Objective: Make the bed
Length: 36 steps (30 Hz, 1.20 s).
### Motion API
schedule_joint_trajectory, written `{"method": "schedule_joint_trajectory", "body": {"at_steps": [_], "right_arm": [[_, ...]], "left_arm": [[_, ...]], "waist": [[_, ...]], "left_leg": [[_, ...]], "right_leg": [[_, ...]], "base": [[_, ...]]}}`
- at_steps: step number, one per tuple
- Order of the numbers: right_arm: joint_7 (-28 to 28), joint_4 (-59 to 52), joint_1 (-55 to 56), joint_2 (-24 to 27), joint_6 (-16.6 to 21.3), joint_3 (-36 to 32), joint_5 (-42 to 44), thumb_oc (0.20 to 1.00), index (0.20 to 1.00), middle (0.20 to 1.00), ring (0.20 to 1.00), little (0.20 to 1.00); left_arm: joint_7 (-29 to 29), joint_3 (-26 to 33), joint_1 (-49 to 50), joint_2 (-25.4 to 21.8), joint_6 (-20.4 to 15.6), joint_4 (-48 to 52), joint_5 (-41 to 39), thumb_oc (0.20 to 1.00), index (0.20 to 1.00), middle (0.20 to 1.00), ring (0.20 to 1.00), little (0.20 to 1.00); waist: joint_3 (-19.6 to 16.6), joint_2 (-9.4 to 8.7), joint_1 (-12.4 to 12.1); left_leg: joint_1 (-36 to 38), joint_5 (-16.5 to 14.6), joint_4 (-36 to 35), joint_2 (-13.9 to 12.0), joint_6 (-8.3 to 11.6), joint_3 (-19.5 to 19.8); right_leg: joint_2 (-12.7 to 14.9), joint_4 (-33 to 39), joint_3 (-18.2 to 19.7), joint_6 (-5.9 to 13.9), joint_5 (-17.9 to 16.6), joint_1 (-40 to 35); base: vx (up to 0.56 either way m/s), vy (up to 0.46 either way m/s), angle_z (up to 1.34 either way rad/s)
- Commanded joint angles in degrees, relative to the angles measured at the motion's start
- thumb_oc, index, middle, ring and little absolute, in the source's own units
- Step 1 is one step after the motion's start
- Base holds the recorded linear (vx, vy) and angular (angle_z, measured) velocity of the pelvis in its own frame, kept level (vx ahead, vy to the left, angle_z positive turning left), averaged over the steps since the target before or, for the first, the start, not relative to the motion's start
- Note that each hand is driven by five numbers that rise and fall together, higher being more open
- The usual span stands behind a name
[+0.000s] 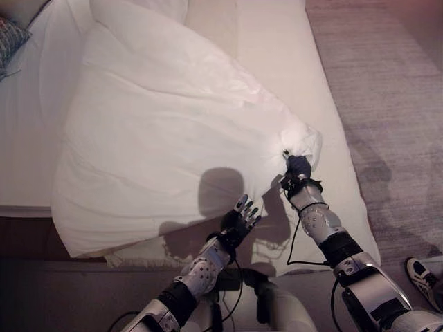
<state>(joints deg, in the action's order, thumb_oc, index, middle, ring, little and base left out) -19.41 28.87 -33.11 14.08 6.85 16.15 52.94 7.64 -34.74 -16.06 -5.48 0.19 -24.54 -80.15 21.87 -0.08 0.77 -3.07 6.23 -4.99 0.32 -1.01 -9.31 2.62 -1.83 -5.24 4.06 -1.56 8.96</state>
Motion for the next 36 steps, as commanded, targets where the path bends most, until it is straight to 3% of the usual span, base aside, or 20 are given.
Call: {"method": "schedule_joint_trajectory", "body": {"at_steps": [1, 11, 14, 24, 30, 36], "right_arm": [[-0.09, -6.68, -1.78, 0.84, 3.92, -1.47, -0.34, 0.200, 0.200, 0.200, 0.200, 0.200], [-2.05, -7.96, -2.63, -0.23, 4.83, -1.79, -1.65, 0.200, 0.200, 0.200, 0.200, 0.200], [-2.21, -8.69, -1.46, -0.50, 5.33, -1.92, -1.99, 0.200, 0.200, 0.200, 0.200, 0.200], [-3.15, -9.19, 0.28, -1.05, 6.66, -3.33, -2.54, 0.200, 0.200, 0.200, 0.200, 0.200], [-2.50, -11.92, 3.89, -2.22, 7.65, -3.52, -2.43, 0.200, 0.200, 0.200, 0.200, 0.200], [-2.81, -12.84, 5.20, -2.89, 7.98, -3.25, -2.14, 0.200, 0.200, 0.200, 0.200, 0.200]], "left_arm": [[0.09, -3.09, 1.38, 6.40, 0.31, 0.25, -3.53, 1.000, 1.000, 1.000, 1.000, 1.000], [0.44, -7.18, 6.25, 4.52, 2.06, 5.79, -5.30, 1.000, 1.000, 1.000, 1.000, 1.000], [1.01, -6.14, 4.25, 5.74, 0.43, 4.55, -5.42, 1.000, 1.000, 1.000, 1.000, 1.000], [1.24, -6.67, 2.52, 7.02, -0.30, 5.28, -5.67, 1.000, 1.000, 1.000, 1.000, 1.000], [2.87, -0.57, -4.96, 9.76, -4.17, -1.57, -3.69, 1.000, 1.000, 1.000, 1.000, 1.000], [6.35, 10.19, -14.79, 12.59, -9.74, -9.44, -3.68, 1.000, 1.000, 1.000, 1.000, 1.000]], "waist": [[-4.54, -1.21, 1.29], [-5.36, -1.42, 0.59], [-5.87, -1.76, 0.88], [-6.73, -1.75, 1.35], [-7.23, -2.42, 2.48], [-7.29, -3.39, 3.88]], "left_leg": [[-0.38, -7.58, 5.21, 2.96, -0.13, -0.52], [-0.12, -8.12, 6.05, 2.92, -0.17, -0.63], [0.11, -7.74, 5.27, 2.87, -0.04, -0.45], [1.14, -6.33, 2.31, 3.10, 0.31, 0.24], [1.79, -5.44, 0.31, 2.91, 0.78, 0.31], [0.14, -4.85, -0.01, 2.18, 1.40, -1.04]], "right_leg": [[2.86, -0.84, 3.66, 4.31, -2.51, -0.92], [3.01, 0.21, 3.23, 4.37, -3.22, -1.87], [3.07, 0.40, 3.01, 4.42, -3.32, -1.98], [3.33, 0.81, 1.47, 4.45, -3.46, -2.13], [3.22, 0.73, 1.02, 4.52, -3.30, -1.93], [2.63, 0.54, 1.59, 4.60, -3.92, 0.64]], "base": [[-0.01, -0.013, -0.04], [0.00, 0.000, 0.00], [0.00, 0.000, 0.00], [0.00, -0.002, 0.01], [0.00, -0.011, 0.09], [-0.04, -0.009, 0.00]]}}
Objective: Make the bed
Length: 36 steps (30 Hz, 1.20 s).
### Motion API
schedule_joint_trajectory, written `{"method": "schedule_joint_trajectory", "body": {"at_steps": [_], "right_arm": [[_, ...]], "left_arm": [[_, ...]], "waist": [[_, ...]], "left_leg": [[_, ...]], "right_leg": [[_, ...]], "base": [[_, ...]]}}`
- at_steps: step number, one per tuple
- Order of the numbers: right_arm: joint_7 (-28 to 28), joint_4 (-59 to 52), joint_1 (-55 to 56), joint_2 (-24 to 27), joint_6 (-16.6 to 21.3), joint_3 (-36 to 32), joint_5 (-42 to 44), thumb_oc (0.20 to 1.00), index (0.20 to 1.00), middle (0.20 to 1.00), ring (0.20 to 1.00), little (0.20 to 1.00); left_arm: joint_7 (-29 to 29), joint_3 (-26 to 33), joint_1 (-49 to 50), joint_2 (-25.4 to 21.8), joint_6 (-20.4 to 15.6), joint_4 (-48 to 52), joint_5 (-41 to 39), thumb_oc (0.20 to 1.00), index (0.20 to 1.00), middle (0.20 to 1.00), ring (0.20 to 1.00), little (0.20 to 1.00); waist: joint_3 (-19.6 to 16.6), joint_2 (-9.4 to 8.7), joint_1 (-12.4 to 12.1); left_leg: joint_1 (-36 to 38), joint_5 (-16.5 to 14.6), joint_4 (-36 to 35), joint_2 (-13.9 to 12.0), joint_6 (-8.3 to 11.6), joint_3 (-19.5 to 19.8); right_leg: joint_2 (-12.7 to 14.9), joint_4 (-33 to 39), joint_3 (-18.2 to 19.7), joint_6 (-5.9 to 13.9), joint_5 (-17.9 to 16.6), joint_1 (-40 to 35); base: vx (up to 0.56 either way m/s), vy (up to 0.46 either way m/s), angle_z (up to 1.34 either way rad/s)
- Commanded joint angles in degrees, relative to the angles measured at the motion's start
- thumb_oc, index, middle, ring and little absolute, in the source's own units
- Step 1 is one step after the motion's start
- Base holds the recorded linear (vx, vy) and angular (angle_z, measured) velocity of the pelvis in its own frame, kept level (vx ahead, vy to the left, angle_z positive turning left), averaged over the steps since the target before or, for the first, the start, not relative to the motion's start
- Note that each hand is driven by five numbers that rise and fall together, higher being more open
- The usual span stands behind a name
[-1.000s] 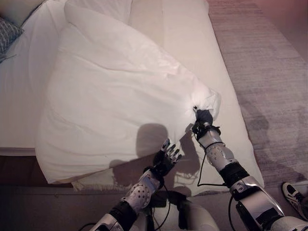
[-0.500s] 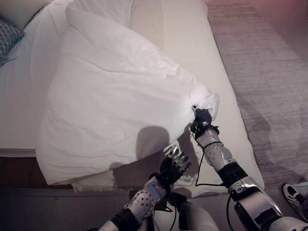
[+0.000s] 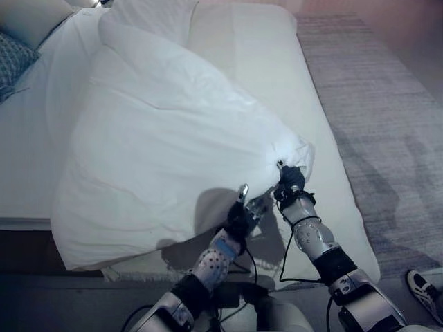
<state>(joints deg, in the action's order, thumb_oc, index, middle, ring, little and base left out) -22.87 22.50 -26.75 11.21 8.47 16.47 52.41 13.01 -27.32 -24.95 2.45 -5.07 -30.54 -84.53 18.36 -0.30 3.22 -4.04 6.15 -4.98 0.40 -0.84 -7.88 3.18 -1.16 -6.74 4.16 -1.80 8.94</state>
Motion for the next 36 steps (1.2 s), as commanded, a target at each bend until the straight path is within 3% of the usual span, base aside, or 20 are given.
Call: {"method": "schedule_joint_trajectory", "body": {"at_steps": [1, 11, 18, 36], "right_arm": [[0.42, -6.65, -0.56, -0.54, 6.36, -3.66, -1.73, 0.200, 0.200, 0.200, 0.200, 0.200], [-1.12, -6.94, 1.30, -1.44, 7.21, -4.31, -2.73, 0.200, 0.200, 0.200, 0.200, 0.200], [-2.40, -6.55, 3.00, -1.68, 8.09, -5.84, -3.61, 0.200, 0.200, 0.200, 0.200, 0.200], [-5.67, -2.86, 7.02, -3.88, 12.71, -12.88, -1.61, 0.200, 0.200, 0.200, 0.200, 0.200]], "left_arm": [[2.10, 5.43, -7.89, 5.37, -5.79, -5.19, 0.58, 1.000, 1.000, 1.000, 1.000, 1.000], [6.94, 14.45, -14.03, 4.85, -13.30, -7.55, 4.06, 1.000, 1.000, 1.000, 1.000, 1.000], [10.50, 19.88, -12.71, 2.86, -17.74, -5.91, 7.32, 1.000, 1.000, 1.000, 1.000, 1.000], [12.96, 25.78, -3.89, 0.18, -21.26, -2.01, 12.03, 1.000, 1.000, 1.000, 1.000, 1.000]], "waist": [[-4.05, -3.53, 1.69], [-4.02, -4.55, 2.01], [-3.95, -4.49, 1.16], [-6.13, -3.68, -1.77]], "left_leg": [[0.81, -4.75, -0.02, 1.87, 1.41, -2.65], [0.76, -4.73, -0.02, 1.00, 2.22, -2.95], [3.14, -5.31, -0.02, 0.02, 2.65, -1.87], [4.74, -5.09, -0.02, 0.06, 4.21, 3.93]], "right_leg": [[1.89, -0.01, 3.19, 4.43, -3.82, 1.00], [1.28, 0.08, 2.94, 4.19, -3.88, 1.52], [0.72, -4.01, 1.92, 3.30, -0.92, 0.88], [1.68, -4.84, -5.23, 2.28, 2.48, -3.99]], "base": [[-0.01, -0.015, -0.07], [0.00, -0.030, -0.06], [0.03, -0.038, -0.02], [0.03, -0.043, 0.22]]}}
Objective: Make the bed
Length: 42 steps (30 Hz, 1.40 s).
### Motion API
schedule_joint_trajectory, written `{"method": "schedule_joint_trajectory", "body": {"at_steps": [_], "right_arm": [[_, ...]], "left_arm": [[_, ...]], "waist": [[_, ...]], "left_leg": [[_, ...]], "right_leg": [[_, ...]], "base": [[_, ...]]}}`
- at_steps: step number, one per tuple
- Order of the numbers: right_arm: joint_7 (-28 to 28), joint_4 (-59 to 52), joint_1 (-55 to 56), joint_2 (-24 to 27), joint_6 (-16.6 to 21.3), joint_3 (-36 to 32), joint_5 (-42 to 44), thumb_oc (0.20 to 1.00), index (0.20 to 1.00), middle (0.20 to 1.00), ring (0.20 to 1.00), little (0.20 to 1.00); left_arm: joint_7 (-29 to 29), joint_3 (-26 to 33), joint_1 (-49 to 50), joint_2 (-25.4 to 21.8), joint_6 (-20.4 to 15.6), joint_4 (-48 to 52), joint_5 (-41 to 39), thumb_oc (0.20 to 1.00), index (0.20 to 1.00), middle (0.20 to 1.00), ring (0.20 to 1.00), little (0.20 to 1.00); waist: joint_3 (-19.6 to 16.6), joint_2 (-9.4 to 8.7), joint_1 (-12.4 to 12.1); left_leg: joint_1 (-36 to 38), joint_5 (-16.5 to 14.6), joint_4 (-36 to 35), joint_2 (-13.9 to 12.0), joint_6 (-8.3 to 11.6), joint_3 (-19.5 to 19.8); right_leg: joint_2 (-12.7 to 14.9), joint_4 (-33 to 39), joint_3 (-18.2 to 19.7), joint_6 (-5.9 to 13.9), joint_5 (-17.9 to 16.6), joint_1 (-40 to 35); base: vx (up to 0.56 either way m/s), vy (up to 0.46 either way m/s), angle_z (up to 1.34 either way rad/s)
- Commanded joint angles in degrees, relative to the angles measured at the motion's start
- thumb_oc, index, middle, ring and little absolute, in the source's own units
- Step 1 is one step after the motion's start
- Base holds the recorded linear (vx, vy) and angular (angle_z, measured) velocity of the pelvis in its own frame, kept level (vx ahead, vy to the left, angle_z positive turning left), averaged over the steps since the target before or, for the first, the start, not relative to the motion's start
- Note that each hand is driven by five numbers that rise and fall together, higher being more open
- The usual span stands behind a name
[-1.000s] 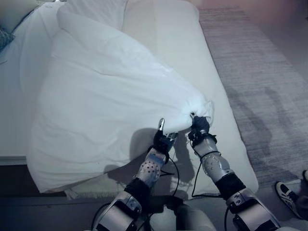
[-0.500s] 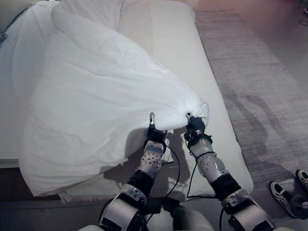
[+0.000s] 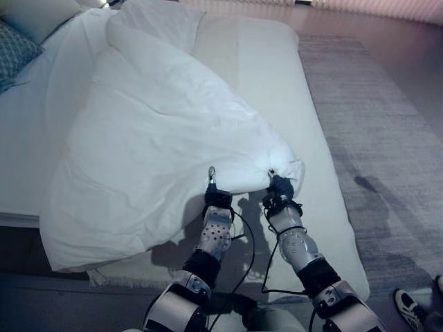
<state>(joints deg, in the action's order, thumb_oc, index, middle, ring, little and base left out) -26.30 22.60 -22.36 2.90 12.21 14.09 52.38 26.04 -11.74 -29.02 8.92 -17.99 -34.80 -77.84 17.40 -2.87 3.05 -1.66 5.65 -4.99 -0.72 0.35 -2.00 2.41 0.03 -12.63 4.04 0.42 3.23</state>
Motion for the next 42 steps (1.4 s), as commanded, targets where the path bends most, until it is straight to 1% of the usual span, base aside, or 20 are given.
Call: {"method": "schedule_joint_trajectory", "body": {"at_steps": [1, 9, 16, 19, 20, 23, 24, 25, 26, 27, 29, 32, 37, 42], "right_arm": [[-2.29, -2.83, 2.74, 4.50, 9.29, -10.75, -1.45, 0.200, 0.200, 0.200, 0.200, 0.200], [-2.81, -2.19, 3.20, 4.50, 10.83, -13.20, -0.87, 0.200, 0.200, 0.200, 0.200, 0.200], [-2.15, -2.09, 4.38, 5.03, 10.74, -13.86, -0.46, 0.200, 0.200, 0.200, 0.200, 0.200], [-1.91, -1.94, 4.80, 5.04, 10.76, -13.85, -0.35, 0.200, 0.200, 0.200, 0.200, 0.200], [-1.44, -1.95, 5.25, 5.19, 10.58, -14.05, -0.25, 0.200, 0.200, 0.200, 0.200, 0.200], [-0.78, -1.77, 5.53, 5.31, 10.40, -13.96, -0.05, 0.200, 0.200, 0.200, 0.200, 0.200], [-0.10, -1.84, 5.96, 5.58, 10.18, -13.75, 0.05, 0.200, 0.200, 0.200, 0.200, 0.200], [-0.04, -1.84, 6.01, 5.54, 10.18, -13.73, 0.08, 0.200, 0.200, 0.200, 0.200, 0.200], [0.60, -1.62, 6.41, 6.01, 9.95, -13.66, 0.11, 0.200, 0.200, 0.200, 0.200, 0.200], [0.67, -1.59, 6.41, 5.99, 9.95, -13.65, 0.15, 0.200, 0.200, 0.200, 0.200, 0.200], [1.78, -1.83, 7.16, 6.54, 9.29, -13.62, -0.07, 0.200, 0.200, 0.200, 0.200, 0.200], [2.73, -1.55, 7.97, 6.90, 8.69, -13.80, 0.17, 0.200, 0.200, 0.200, 0.200, 0.200], [4.06, -1.02, 8.86, 7.23, 7.81, -13.95, 0.40, 0.200, 0.200, 0.200, 0.200, 0.200], [5.25, 0.02, 9.99, 7.42, 6.48, -14.17, 0.81, 0.200, 0.200, 0.200, 0.200, 0.200]], "left_arm": [[0.00, 10.53, 0.48, -6.53, -8.56, 2.19, 5.49, 1.000, 1.000, 1.000, 1.000, 1.000], [0.37, 14.18, 2.10, -8.10, -9.65, 1.67, 5.36, 1.000, 1.000, 1.000, 1.000, 1.000], [0.84, 18.06, 2.64, -10.67, -10.13, 0.12, 5.99, 1.000, 1.000, 1.000, 1.000, 1.000], [0.87, 18.78, 2.79, -11.52, -10.15, -0.34, 6.61, 1.000, 1.000, 1.000, 1.000, 1.000], [0.77, 19.21, 3.15, -12.58, -9.20, -1.29, 7.78, 1.000, 1.000, 1.000, 1.000, 1.000], [0.61, 19.82, 3.30, -14.05, -8.02, -3.00, 8.93, 1.000, 1.000, 1.000, 1.000, 1.000], [0.09, 19.67, 3.70, -15.33, -6.72, -3.89, 10.46, 0.727, 0.727, 0.727, 0.727, 0.727], [0.07, 19.71, 3.70, -15.38, -6.65, -3.93, 10.50, 0.511, 0.511, 0.511, 0.511, 0.511], [-0.72, 19.38, 4.02, -17.06, -5.02, -5.18, 12.82, 0.200, 0.200, 0.200, 0.200, 0.200], [-0.79, 19.42, 3.99, -17.12, -4.98, -5.28, 12.83, 0.200, 0.200, 0.200, 0.200, 0.200], [-1.68, 19.45, 4.65, -18.98, -3.59, -6.26, 15.23, 0.200, 0.200, 0.200, 0.200, 0.200], [-3.20, 19.55, 5.02, -20.54, -2.47, -6.95, 16.64, 0.200, 0.200, 0.200, 0.200, 0.200], [-4.08, 19.55, 6.01, -21.60, -1.62, -7.13, 18.21, 0.200, 0.200, 0.200, 0.200, 0.200], [-5.30, 20.05, 7.70, -22.14, -1.03, -6.46, 18.54, 0.200, 0.200, 0.200, 0.200, 0.200]], "waist": [[-5.39, -1.03, -1.61], [-6.12, -0.69, -1.91], [-6.41, -0.67, -2.10], [-6.53, -0.70, -2.11], [-6.61, -0.60, -2.02], [-6.63, -0.55, -1.92], [-6.66, -0.44, -1.75], [-6.69, -0.48, -1.77], [-6.71, -0.32, -1.61], [-6.73, -0.35, -1.63], [-6.78, -0.19, -1.47], [-6.89, 0.05, -1.34], [-7.25, 0.41, -1.28], [-7.82, 1.06, -1.47]], "left_leg": [[2.42, -4.61, -0.01, 1.19, 3.07, -1.79], [3.02, -5.04, -0.01, 1.12, 3.06, -1.15], [3.51, -5.42, -0.01, 1.19, 2.94, -1.44], [3.66, -5.49, -0.01, 1.16, 2.91, -1.66], [3.69, -5.53, -0.01, 1.14, 2.88, -1.79], [3.72, -5.57, -0.01, 1.05, 2.85, -1.94], [3.78, -5.60, -0.01, 1.04, 2.79, -1.98], [3.79, -5.61, -0.01, 1.04, 2.79, -2.02], [3.82, -5.60, -0.01, 1.00, 2.83, -2.28], [3.82, -5.61, -0.01, 0.98, 2.83, -2.32], [3.88, -5.56, -0.01, 0.85, 2.95, -2.61], [3.87, -5.47, -0.01, 0.67, 3.13, -2.95], [3.93, -5.37, -0.01, 0.51, 3.32, -3.06], [4.84, -5.51, -0.01, 0.27, 3.43, -2.74]], "right_leg": [[2.47, -5.84, 0.32, 2.45, 0.18, 1.52], [2.71, -6.36, -0.55, 2.53, 0.52, 0.97], [2.90, -6.63, -0.63, 2.53, 0.80, 0.70], [2.86, -6.51, -0.56, 2.56, 0.78, 0.59], [2.83, -6.57, -0.45, 2.54, 0.85, 0.57], [2.74, -6.68, -0.28, 2.48, 0.93, 0.66], [2.63, -6.70, 0.05, 2.46, 0.94, 0.70], [2.61, -6.69, 0.09, 2.45, 0.93, 0.70], [2.43, -6.53, 0.19, 2.43, 0.90, 0.68], [2.41, -6.51, 0.22, 2.43, 0.88, 0.68], [2.16, -5.86, 0.45, 2.37, 0.71, 0.53], [1.83, -5.04, 0.58, 2.34, 0.51, 0.29], [1.52, -4.22, 0.59, 2.22, 0.36, -0.21], [1.30, -4.65, 0.48, 1.83, 1.25, -1.31]], "base": [[0.04, -0.016, 0.21], [0.03, 0.000, 0.13], [0.00, 0.001, 0.00], [0.00, 0.000, 0.00], [0.00, 0.000, 0.00], [0.00, 0.000, 0.00], [0.00, 0.000, 0.00], [0.00, 0.000, 0.00], [0.00, 0.000, 0.00], [0.00, 0.000, 0.00], [0.00, 0.000, 0.00], [0.00, 0.000, 0.00], [0.00, -0.008, -0.02], [0.01, -0.019, -0.02]]}}
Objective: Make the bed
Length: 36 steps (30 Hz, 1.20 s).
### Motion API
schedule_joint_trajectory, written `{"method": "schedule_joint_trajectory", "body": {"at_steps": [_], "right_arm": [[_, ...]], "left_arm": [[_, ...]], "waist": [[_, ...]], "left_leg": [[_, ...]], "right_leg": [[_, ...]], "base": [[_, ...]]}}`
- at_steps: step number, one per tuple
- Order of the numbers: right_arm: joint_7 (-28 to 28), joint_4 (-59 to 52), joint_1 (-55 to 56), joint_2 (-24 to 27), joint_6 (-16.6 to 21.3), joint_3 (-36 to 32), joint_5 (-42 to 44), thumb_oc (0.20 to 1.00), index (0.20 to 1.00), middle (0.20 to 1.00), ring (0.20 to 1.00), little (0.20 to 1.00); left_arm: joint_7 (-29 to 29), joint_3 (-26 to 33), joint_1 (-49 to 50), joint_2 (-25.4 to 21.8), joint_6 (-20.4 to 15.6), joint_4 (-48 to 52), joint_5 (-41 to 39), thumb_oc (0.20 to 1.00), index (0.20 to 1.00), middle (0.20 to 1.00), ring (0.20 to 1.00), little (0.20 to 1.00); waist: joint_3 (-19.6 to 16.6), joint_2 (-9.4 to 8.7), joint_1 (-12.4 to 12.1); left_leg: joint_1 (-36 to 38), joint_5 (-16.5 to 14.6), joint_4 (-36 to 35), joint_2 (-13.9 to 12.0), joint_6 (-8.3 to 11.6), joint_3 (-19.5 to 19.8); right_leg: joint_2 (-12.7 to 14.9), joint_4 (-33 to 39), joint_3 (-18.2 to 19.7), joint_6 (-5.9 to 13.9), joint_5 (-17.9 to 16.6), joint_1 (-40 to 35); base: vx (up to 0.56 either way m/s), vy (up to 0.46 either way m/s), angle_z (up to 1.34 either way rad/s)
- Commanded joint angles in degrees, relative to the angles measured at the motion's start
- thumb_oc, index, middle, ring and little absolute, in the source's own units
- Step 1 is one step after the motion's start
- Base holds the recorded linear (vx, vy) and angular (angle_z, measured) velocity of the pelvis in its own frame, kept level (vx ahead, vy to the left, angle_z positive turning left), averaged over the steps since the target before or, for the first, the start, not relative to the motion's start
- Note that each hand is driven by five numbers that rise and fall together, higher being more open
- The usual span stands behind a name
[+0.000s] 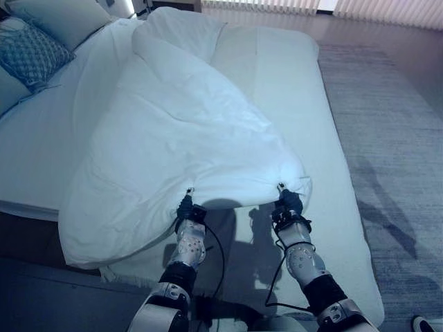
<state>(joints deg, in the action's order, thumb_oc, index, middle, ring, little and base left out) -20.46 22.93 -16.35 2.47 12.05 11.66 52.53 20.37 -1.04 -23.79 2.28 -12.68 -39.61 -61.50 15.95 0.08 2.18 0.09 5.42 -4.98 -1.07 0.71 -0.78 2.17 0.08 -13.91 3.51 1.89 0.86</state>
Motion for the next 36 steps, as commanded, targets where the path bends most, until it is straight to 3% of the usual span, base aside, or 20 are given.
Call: {"method": "schedule_joint_trajectory", "body": {"at_steps": [1, 5, 7, 11, 15, 17, 20, 21, 22, 23, 24, 25, 27, 28, 29, 30, 32, 34, 35, 36], "right_arm": [[-0.10, 0.16, 4.32, 7.74, 6.05, -11.95, 1.00, 0.200, 0.200, 0.200, 0.200, 0.200], [1.13, 0.87, 5.74, 7.78, 4.94, -11.81, 0.94, 0.200, 0.200, 0.200, 0.200, 0.200], [1.43, 1.29, 6.71, 8.03, 4.91, -12.72, 1.18, 0.200, 0.200, 0.200, 0.200, 0.200], [1.51, 2.56, 6.57, 8.87, 4.31, -13.21, 0.84, 0.200, 0.200, 0.200, 0.200, 0.200], [2.34, 4.64, 5.87, 9.31, 3.12, -12.89, 0.39, 0.200, 0.200, 0.200, 0.200, 0.200], [3.56, 6.48, 5.12, 9.72, 2.07, -12.16, 0.14, 0.200, 0.200, 0.200, 0.200, 0.200], [4.11, 6.79, 4.95, 10.09, 1.23, -11.91, -0.11, 0.200, 0.200, 0.200, 0.200, 0.200], [4.26, 6.51, 4.49, 10.12, 0.63, -11.21, -0.31, 0.200, 0.200, 0.200, 0.200, 0.200], [4.24, 6.49, 4.50, 10.12, 0.62, -11.19, -0.31, 0.200, 0.200, 0.200, 0.200, 0.200], [4.48, 5.84, 4.50, 10.02, -0.23, -10.78, -0.10, 0.200, 0.200, 0.200, 0.200, 0.200], [4.49, 5.84, 4.50, 10.01, -0.24, -10.79, -0.10, 0.200, 0.200, 0.200, 0.200, 0.200], [4.52, 5.23, 5.16, 9.65, -0.94, -10.92, -0.37, 0.200, 0.200, 0.200, 0.200, 0.200], [4.84, 5.12, 5.21, 9.04, -0.87, -10.89, -0.42, 0.200, 0.200, 0.200, 0.200, 0.200], [4.67, 5.20, 5.05, 8.60, -0.98, -10.36, -0.73, 0.200, 0.200, 0.200, 0.200, 0.200], [4.18, 6.31, 3.88, 7.18, -0.38, -9.13, -0.43, 0.200, 0.200, 0.200, 0.200, 0.200], [4.18, 6.33, 3.83, 7.16, -0.38, -9.13, -0.42, 0.200, 0.200, 0.200, 0.200, 0.200], [5.24, 7.74, 3.15, 5.98, -0.62, -7.35, -0.05, 0.200, 0.200, 0.200, 0.200, 0.200], [5.98, 8.19, 3.42, 5.48, -1.35, -6.44, -0.46, 0.200, 0.200, 0.200, 0.200, 0.200], [6.61, 8.21, 3.94, 4.70, -1.32, -5.78, 0.21, 0.200, 0.200, 0.200, 0.200, 0.200], [6.92, 8.37, 4.22, 4.42, -1.41, -5.48, 0.47, 0.200, 0.200, 0.200, 0.200, 0.200]], "left_arm": [[-0.38, 9.90, 3.55, -15.50, -5.92, -1.68, 1.88, 0.200, 0.200, 0.200, 0.200, 0.200], [-1.41, 10.52, 5.68, -15.50, -5.41, -1.18, 1.83, 0.200, 0.200, 0.200, 0.200, 0.200], [-2.20, 9.83, 5.92, -15.52, -5.36, -0.10, 2.53, 0.200, 0.200, 0.200, 0.200, 0.200], [-3.71, 7.91, 6.67, -14.65, -4.59, 2.71, 3.82, 0.200, 0.200, 0.200, 0.200, 0.200], [-5.46, 7.08, 8.25, -15.45, -4.33, 4.11, 6.44, 0.200, 0.200, 0.200, 0.200, 0.200], [-6.13, 7.10, 9.63, -16.71, -4.43, 5.75, 8.14, 0.200, 0.200, 0.200, 0.200, 0.200], [-6.22, 7.53, 10.41, -17.15, -4.46, 6.49, 8.48, 0.200, 0.200, 0.200, 0.200, 0.200], [-5.97, 7.74, 11.00, -17.40, -4.62, 7.00, 8.54, 0.200, 0.200, 0.200, 0.200, 0.200], [-5.94, 7.75, 11.02, -17.39, -4.61, 7.03, 8.55, 0.200, 0.200, 0.200, 0.200, 0.200], [-5.78, 6.98, 10.63, -17.81, -4.51, 7.33, 9.41, 0.200, 0.200, 0.200, 0.200, 0.200], [-5.77, 6.97, 10.62, -17.83, -4.51, 7.33, 9.42, 0.200, 0.200, 0.200, 0.200, 0.200], [-6.58, 5.14, 9.68, -18.68, -3.99, 7.44, 10.35, 0.200, 0.200, 0.200, 0.200, 0.200], [-6.43, 4.83, 9.30, -19.02, -4.42, 7.50, 10.49, 0.200, 0.200, 0.200, 0.200, 0.200], [-6.39, 4.64, 9.23, -19.63, -3.87, 7.77, 11.12, 0.200, 0.200, 0.200, 0.200, 0.200], [-5.28, 5.31, 9.39, -20.09, -3.88, 7.25, 12.15, 0.200, 0.200, 0.200, 0.200, 0.200], [-5.27, 5.33, 9.36, -20.11, -3.88, 7.26, 12.15, 0.200, 0.200, 0.200, 0.200, 0.200], [-5.07, 6.72, 10.57, -19.96, -4.02, 8.51, 12.06, 0.200, 0.200, 0.200, 0.200, 0.200], [-5.01, 7.57, 11.76, -19.87, -4.07, 10.00, 11.87, 0.200, 0.200, 0.200, 0.200, 0.200], [-4.65, 7.69, 12.13, -20.29, -3.74, 10.56, 12.89, 0.200, 0.200, 0.200, 0.200, 0.200], [-4.55, 7.72, 12.32, -20.24, -3.57, 10.76, 12.85, 0.200, 0.200, 0.200, 0.200, 0.200]], "waist": [[-6.77, -1.60, -0.78], [-7.05, -1.09, -1.34], [-6.37, -0.65, -1.83], [-5.87, 0.26, -1.89], [-6.64, 0.04, -1.56], [-7.76, 0.40, -1.65], [-8.47, 0.66, -1.34], [-8.87, 0.94, -1.43], [-8.85, 0.94, -1.61], [-9.24, 0.37, -1.55], [-9.22, 0.28, -1.70], [-9.12, -1.09, -1.20], [-8.90, -1.76, -1.16], [-8.28, -2.03, -1.57], [-6.63, -0.82, -3.03], [-6.67, -1.01, -2.92], [-6.45, -0.21, -5.17], [-6.97, -0.51, -6.35], [-8.12, -1.41, -7.07], [-8.65, -2.22, -7.55]], "left_leg": [[3.76, -5.46, -0.02, 0.55, 3.08, -3.77], [4.85, -5.03, -0.02, 0.34, 3.36, -3.20], [3.10, -2.94, -0.02, 0.48, 4.67, -1.66], [0.68, -1.70, 0.25, 1.10, 4.79, 1.95], [2.05, -5.04, 4.95, -2.99, 5.00, 3.37], [4.07, -5.64, 10.59, -7.03, 5.93, 7.17], [5.18, -5.61, 12.82, -8.72, 6.71, 8.89], [6.52, -7.27, 14.73, -9.42, 7.65, 9.61], [6.52, -7.43, 14.93, -9.38, 7.60, 9.41], [6.72, -12.21, 14.28, -7.26, 7.08, 8.98], [6.68, -12.37, 14.52, -7.10, 6.97, 8.81], [6.04, -16.01, 14.03, -4.26, 5.33, 5.64], [5.51, -16.62, 13.81, -2.87, 4.69, 4.77], [4.94, -16.53, 13.49, -1.50, 3.67, 3.58], [3.72, -14.56, 13.19, -0.75, 2.83, 0.74], [3.55, -14.35, 13.13, -0.54, 2.80, 0.81], [2.51, -11.81, 10.80, 1.02, 1.60, -0.99], [2.12, -9.12, 7.77, 2.01, 0.54, -1.77], [1.01, -6.55, 6.03, 3.52, -0.11, -1.60], [0.58, -6.05, 5.65, 4.41, -0.14, -1.86]], "right_leg": [[1.40, -5.06, 1.79, 2.10, 0.29, 0.44], [1.01, -5.16, 1.10, 1.58, 1.19, -1.21], [1.16, -4.95, -0.47, 1.32, 1.29, -1.40], [3.23, -6.01, -3.62, 1.52, 0.41, 0.31], [6.49, -5.34, -2.18, 2.97, -2.44, 2.37], [8.75, -5.80, 0.85, 4.58, -3.97, 4.28], [10.38, -6.07, 2.53, 5.79, -5.30, 5.16], [12.82, -5.35, 4.79, 7.59, -8.52, 6.25], [12.80, -5.25, 5.00, 7.66, -8.64, 6.26], [15.70, -2.50, 7.20, 9.11, -13.47, 6.83], [15.78, -2.28, 7.38, 9.21, -13.65, 6.79], [19.25, 0.68, 7.52, 10.13, -17.90, 6.85], [20.33, 2.56, 7.29, 10.23, -19.05, 7.37], [20.56, 2.64, 6.42, 9.62, -18.11, 8.03], [20.57, -1.71, 0.08, 8.41, -15.39, 9.12], [20.80, -1.84, 0.10, 8.39, -15.39, 9.34], [19.64, -10.90, -6.17, 6.47, -9.99, 7.19], [16.02, -18.51, -7.53, 5.76, -5.80, 5.24], [8.78, -22.27, -6.06, 4.83, -0.76, 1.95], [6.10, -21.78, -5.22, 4.65, 1.35, -0.08]], "base": [[0.03, -0.041, 0.02], [-0.02, -0.057, 0.03], [-0.18, -0.022, 0.13], [-0.19, 0.074, 0.58], [-0.16, 0.194, 0.29], [-0.14, 0.397, 0.00], [-0.13, 0.481, -0.29], [-0.12, 0.381, -0.17], [-0.29, 0.788, -0.41], [-0.17, 0.421, -0.53], [-0.34, 0.832, -0.53], [-0.17, 0.424, -0.23], [-0.26, 0.549, -0.10], [-0.50, 0.818, -0.28], [-0.38, 0.559, -0.32], [-0.43, 0.594, -0.78], [-0.32, 0.436, -0.33], [-0.35, 0.395, 0.01], [-0.34, 0.289, -0.22], [-0.25, 0.176, -0.11]]}}
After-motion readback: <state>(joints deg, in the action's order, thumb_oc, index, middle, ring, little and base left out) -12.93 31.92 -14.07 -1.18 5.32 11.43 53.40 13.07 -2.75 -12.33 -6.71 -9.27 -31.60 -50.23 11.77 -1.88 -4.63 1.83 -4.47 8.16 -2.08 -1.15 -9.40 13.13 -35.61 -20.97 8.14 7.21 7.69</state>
